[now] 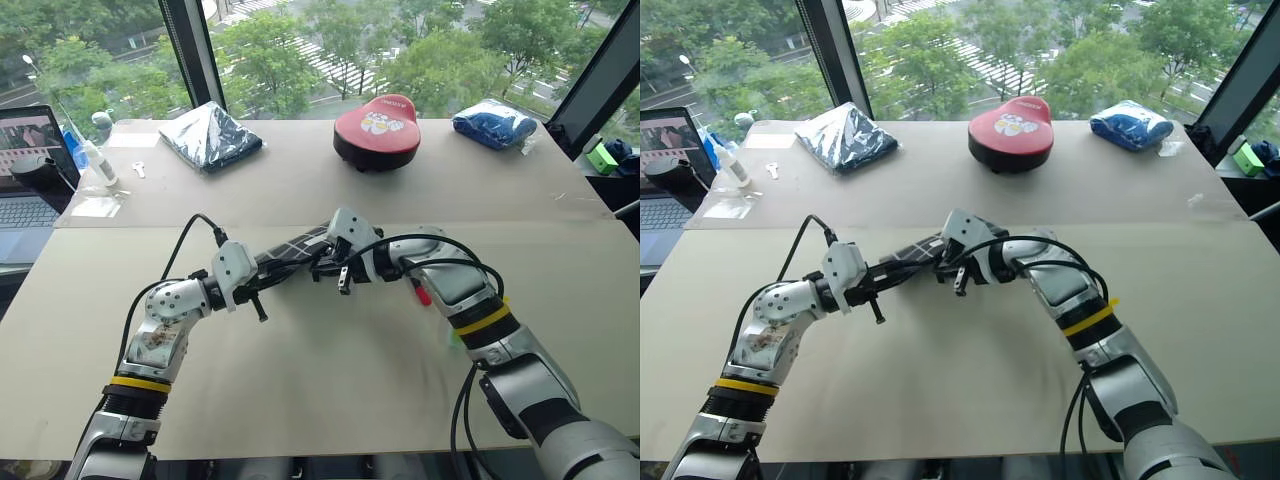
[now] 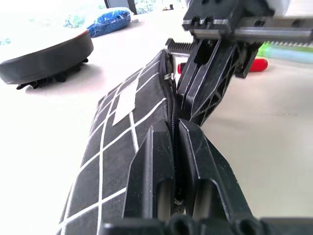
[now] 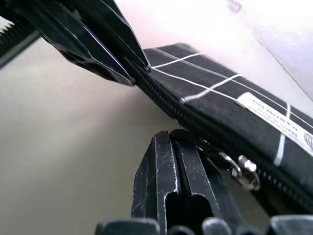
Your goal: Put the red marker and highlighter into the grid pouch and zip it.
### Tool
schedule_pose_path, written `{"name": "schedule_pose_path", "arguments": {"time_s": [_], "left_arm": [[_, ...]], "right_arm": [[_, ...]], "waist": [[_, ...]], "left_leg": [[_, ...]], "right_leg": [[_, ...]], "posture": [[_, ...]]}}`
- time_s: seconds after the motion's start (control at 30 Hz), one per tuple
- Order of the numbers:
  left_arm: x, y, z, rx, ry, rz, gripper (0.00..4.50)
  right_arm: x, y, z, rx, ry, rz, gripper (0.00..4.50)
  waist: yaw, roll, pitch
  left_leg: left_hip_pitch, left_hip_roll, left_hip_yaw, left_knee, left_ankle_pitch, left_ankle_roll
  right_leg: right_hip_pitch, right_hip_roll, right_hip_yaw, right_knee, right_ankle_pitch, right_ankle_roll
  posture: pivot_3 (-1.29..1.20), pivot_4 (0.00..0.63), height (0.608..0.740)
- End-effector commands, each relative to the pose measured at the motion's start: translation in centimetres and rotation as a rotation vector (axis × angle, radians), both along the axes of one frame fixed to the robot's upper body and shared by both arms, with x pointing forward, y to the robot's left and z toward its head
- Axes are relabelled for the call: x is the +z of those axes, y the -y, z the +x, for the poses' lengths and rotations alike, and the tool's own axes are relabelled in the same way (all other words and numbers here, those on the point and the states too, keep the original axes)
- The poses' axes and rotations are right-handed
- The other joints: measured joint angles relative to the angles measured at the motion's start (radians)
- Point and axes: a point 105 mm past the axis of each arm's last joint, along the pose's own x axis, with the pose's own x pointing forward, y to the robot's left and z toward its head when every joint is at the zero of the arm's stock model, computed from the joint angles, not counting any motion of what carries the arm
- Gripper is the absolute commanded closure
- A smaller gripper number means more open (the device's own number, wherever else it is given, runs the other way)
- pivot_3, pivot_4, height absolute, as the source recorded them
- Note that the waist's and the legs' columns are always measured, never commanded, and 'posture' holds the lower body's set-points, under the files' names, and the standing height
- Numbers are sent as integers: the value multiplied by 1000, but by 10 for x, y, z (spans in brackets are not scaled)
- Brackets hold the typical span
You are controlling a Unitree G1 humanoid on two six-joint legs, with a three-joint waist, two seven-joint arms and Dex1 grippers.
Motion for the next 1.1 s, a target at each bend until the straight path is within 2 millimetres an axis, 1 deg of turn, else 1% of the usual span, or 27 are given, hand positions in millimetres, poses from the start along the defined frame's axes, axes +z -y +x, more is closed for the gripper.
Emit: {"name": "schedule_pose_path", "arguments": {"time_s": [0.03, 0.07, 0.1, 0.13, 0.17, 0.2, 0.3, 0.43, 0.5, 0.6, 0.67, 0.73, 0.8, 0.83, 0.87, 0.93, 0.97, 1.0, 1.03, 1.1], "left_arm": [[14, 4, -3, -22, 56, -24, 4500], [14, 5, -3, -23, 55, -24, 4500], [14, 5, -2, -23, 54, -25, 4500], [13, 6, -2, -23, 53, -27, 4500], [13, 6, -2, -23, 52, -29, 4500], [13, 7, -2, -24, 51, -32, 4500], [12, 7, -2, -23, 49, -34, 4500], [11, 9, -2, -22, 47, -40, 4500], [10, 9, -1, -21, 47, -44, 4500], [10, 9, -1, -13, 47, -54, 4500], [9, 10, -1, -11, 46, -58, 4500], [9, 10, -1, -10, 46, -61, 4500], [8, 10, -2, -7, 44, -66, 4500], [8, 10, -2, -6, 43, -68, 4500], [7, 9, -3, -2, 40, -72, 4500], [6, 9, -2, 2, 34, -79, 4500], [5, 10, -2, 0, 30, -82, 4500], [4, 11, -2, -6, 28, -84, 4500], [3, 14, -2, -12, 26, -88, 4500], [4, 18, 0, -24, 24, -97, 4500]], "right_arm": [[22, -5, -5, 33, 47, 78, 4473], [23, -6, -6, 35, 45, 85, 4473], [23, -4, -1, 0, 31, 99, 4200], [24, -1, -1, -8, 18, 114, 3894], [27, 3, -1, -23, 3, 131, 3687], [28, 6, -2, -31, -7, 142, 3314], [34, 13, -14, -7, -41, 182, 2261], [44, 30, -36, 16, -79, 222, 995], [53, 44, -53, 42, -86, 244, 995], [66, 70, -70, 11, -53, 260, 995], [73, 89, -76, -50, -20, 254, 995], [77, 103, -80, -109, 2, 242, 995], [77, 132, -79, -256, 41, 186, 995], [77, 143, -79, -316, 57, 158, 995], [73, 160, -74, -423, 76, 106, 995], [69, 186, -68, -587, 102, 43, 995], [64, 204, -63, -724, 85, 38, 995], [56, 221, -60, -854, 70, 17, 995], [46, 233, -61, -936, 58, -26, 995], [27, 247, -65, -1026, 13, -66, 995]], "waist": [[-1, 0, 0], [-1, 0, 0], [-2, 0, 0], [-2, 0, 0], [-2, 0, 0], [-1, 0, 0], [2, 0, 0], [4, 0, 0], [7, 0, 0], [13, 0, 0], [15, 0, 0], [15, 0, 0], [15, -1, 0], [18, -1, 0], [18, -1, 0], [20, -1, 0], [20, -1, 0], [20, -1, 0], [21, -1, 0], [25, -1, 0]], "left_leg": [[0, 0, 0, 0, 0, 0], [0, 0, 0, 0, 0, 0], [0, 0, 0, 0, 0, 0], [0, 0, 0, 0, 0, 0], [0, 0, 0, 0, 0, 0], [0, 0, 0, 0, 0, 0], [0, 0, 0, 0, 0, 0], [0, 0, 0, 0, -1, 1], [-1, 0, 0, 0, -1, 1], [-1, 0, 0, 0, -1, 2], [0, 0, 0, 0, -4, 8], [0, 0, 0, 1, -5, 8], [0, 0, 0, 1, -5, 8], [0, 0, 0, 1, -5, 8], [0, 0, 0, 1, -5, 8], [0, 0, 0, 1, -5, 8], [0, 0, 0, 1, -5, 8], [0, 0, 0, 1, -5, 8], [0, 1, 0, 1, -5, 8], [0, 1, 0, 1, -5, 8]], "right_leg": [[0, 0, 0, 0, 0, 0], [0, 0, 0, 0, 0, 0], [0, 0, 0, 0, 0, 0], [0, 0, 0, 0, 0, 0], [0, 0, 0, 0, 0, 0], [0, 0, 0, 0, 0, 0], [0, 0, 0, 0, 0, 0], [0, 0, 0, 0, 0, 0], [0, -1, 0, -1, 0, 0], [1, -1, 0, -1, 0, 0], [1, -1, 0, -2, 0, 0], [1, -2, 0, -2, 0, 0], [1, -2, 0, -2, 0, 0], [1, -2, 0, -2, 0, 0], [1, -3, 0, -2, 0, 0], [2, -3, 0, -2, 0, 0], [2, -3, 0, -2, 0, 0], [2, -3, 0, -2, 0, 0], [2, -3, 1, -2, 0, 0], [2, -4, 1, -2, 0, 0]], "posture": [[0, 150, 740], [0, 150, 740], [0, 150, 740], [0, 150, 740], [0, 150, 740], [0, 150, 740], [0, 150, 740], [0, 150, 740], [0, 150, 740], [0, 150, 740], [0, 150, 740], [0, 150, 740], [0, 150, 740], [0, 150, 740], [0, 150, 740], [0, 150, 740], [0, 150, 740], [0, 150, 740], [0, 150, 740], [0, 150, 740]]}}
